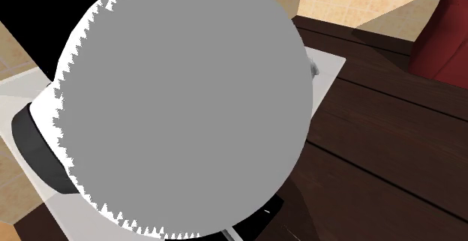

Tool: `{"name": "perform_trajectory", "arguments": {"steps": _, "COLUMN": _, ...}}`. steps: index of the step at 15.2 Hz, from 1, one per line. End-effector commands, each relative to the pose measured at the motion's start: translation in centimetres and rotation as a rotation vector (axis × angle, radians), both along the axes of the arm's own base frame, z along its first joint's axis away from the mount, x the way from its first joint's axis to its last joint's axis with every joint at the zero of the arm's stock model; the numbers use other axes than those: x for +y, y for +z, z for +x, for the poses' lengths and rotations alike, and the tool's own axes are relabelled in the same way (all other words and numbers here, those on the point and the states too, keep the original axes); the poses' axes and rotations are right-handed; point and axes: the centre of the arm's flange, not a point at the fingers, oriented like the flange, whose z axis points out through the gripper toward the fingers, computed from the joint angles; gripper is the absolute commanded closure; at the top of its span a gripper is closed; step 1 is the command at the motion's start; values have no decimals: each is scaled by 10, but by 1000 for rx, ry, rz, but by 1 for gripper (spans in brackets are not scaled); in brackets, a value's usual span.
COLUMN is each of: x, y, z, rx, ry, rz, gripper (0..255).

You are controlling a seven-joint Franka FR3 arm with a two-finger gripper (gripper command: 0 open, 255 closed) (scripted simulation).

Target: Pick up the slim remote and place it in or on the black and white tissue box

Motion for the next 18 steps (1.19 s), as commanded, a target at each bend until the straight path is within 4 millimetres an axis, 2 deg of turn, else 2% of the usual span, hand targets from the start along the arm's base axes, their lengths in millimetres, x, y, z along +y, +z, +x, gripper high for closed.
{"name": "perform_trajectory", "arguments": {"steps": 1, "x": -1, "y": -11, "z": 0, "rx": 0, "ry": 0, "rz": 0, "gripper": 0}}
{"name": "perform_trajectory", "arguments": {"steps": 9, "x": -1, "y": -14, "z": 0, "rx": 0, "ry": 0, "rz": 0, "gripper": 0}}
{"name": "perform_trajectory", "arguments": {"steps": 10, "x": -1, "y": -14, "z": 0, "rx": 0, "ry": 0, "rz": 0, "gripper": 255}}
{"name": "perform_trajectory", "arguments": {"steps": 18, "x": -1, "y": -14, "z": 0, "rx": 0, "ry": 0, "rz": 0, "gripper": 255}}
